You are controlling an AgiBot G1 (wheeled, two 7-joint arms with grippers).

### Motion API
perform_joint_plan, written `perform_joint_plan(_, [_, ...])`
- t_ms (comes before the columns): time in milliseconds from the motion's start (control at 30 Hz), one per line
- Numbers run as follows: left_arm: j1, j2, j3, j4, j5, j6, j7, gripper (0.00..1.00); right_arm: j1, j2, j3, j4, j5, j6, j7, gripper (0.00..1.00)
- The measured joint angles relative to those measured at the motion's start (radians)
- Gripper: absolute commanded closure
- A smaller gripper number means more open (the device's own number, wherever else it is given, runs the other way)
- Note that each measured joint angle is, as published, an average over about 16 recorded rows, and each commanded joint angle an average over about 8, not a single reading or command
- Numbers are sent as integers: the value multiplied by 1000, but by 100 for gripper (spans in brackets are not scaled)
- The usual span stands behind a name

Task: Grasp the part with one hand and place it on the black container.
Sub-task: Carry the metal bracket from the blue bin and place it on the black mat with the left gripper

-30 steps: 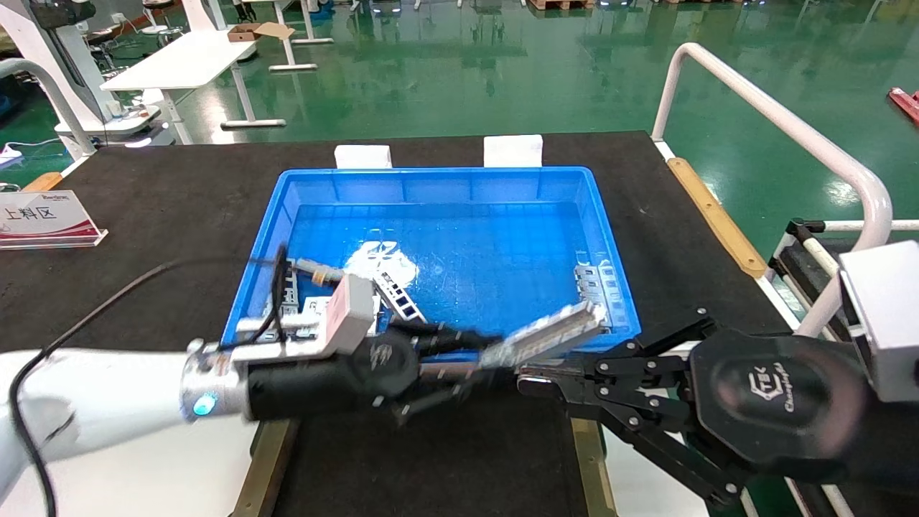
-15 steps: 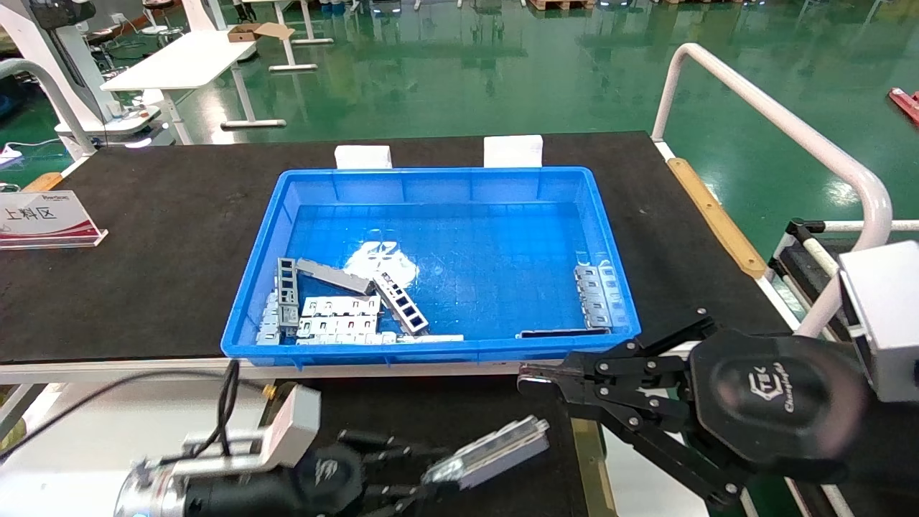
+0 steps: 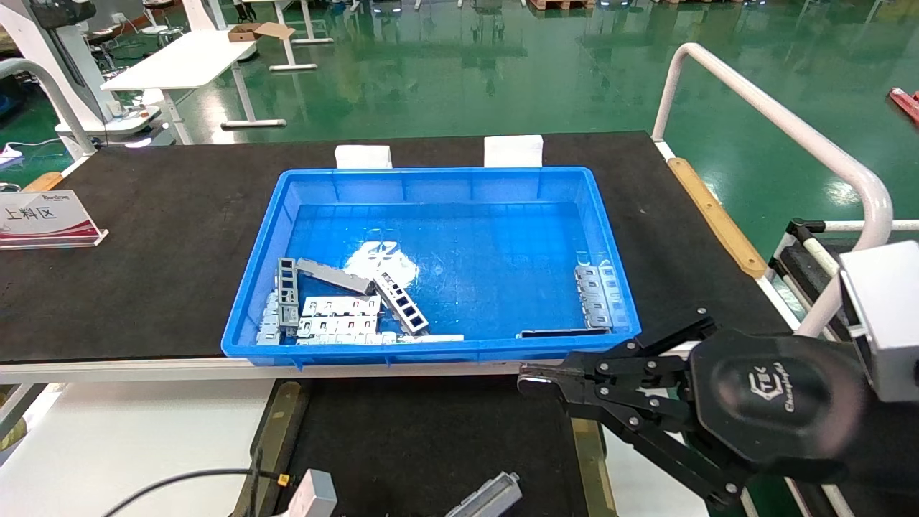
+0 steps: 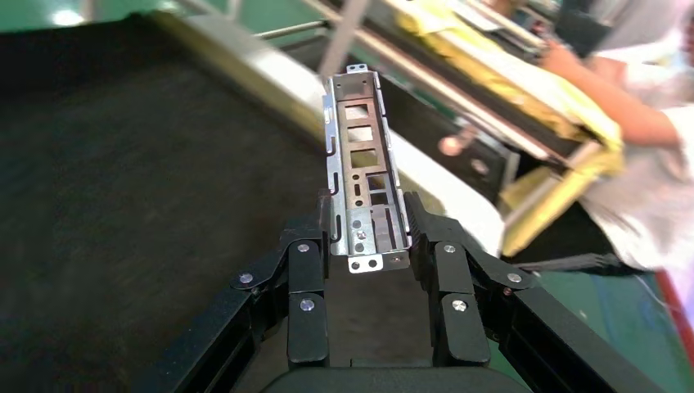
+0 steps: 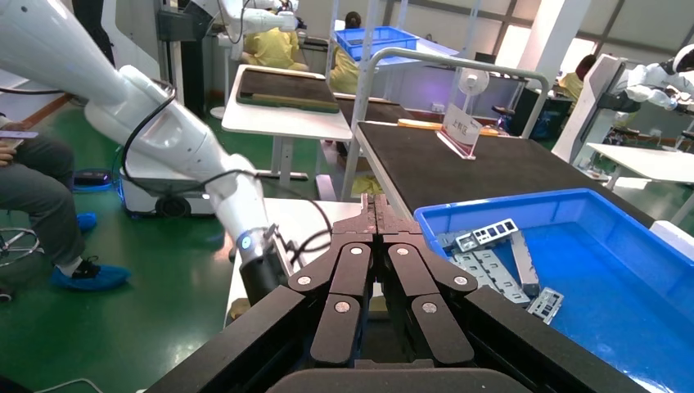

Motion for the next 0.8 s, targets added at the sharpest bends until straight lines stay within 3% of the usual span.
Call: perform_joint_plan(800, [222,67,-134,-320,-191,-631,18,100,0,0,-1,0,1,0,0,100])
